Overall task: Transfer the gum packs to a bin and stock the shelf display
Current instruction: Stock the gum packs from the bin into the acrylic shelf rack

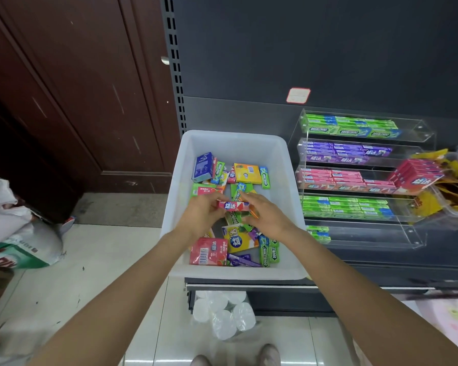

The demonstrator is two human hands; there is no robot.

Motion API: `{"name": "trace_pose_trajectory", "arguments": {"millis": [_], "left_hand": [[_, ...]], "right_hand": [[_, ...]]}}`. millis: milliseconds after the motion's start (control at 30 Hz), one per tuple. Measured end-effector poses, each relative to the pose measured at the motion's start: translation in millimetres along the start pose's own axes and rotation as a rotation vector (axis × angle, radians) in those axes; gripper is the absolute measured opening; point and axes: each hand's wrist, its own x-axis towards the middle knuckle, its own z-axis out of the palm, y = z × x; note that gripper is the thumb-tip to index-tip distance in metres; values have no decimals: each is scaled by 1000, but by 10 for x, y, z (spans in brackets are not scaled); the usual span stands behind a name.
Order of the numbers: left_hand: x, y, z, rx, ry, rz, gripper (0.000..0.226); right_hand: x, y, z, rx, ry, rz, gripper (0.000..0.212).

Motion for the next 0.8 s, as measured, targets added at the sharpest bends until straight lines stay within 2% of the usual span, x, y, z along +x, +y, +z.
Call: {"name": "trace_pose_trajectory", "arguments": {"millis": [100,200,267,367,533,633,700,800], "left_hand": [[-25,93,-10,-204,-46,11,25],[4,183,118,-257,-50,-17,34],[38,206,252,-149,-106,-5,37],[76,194,434,186,-202,115,37],[132,165,623,700,-319,208,64],[133,161,685,813,-299,228,64],[132,163,694,883,-243,255,54],[153,146,692,849,-202,217,39]], "right_hand": [[-92,-44,-49,244,86,-29,44],[-250,9,-160,289,228,-18,10],[-356,90,-235,282,338,4,11],[-469,245,-333,426,460,41,12],[-578,449,-412,618,559,127,15],[-618,475,-393,649,560,130,15],[-610,462,-381,653,561,132,14],[-590,457,-385,658,561,145,16]]}}
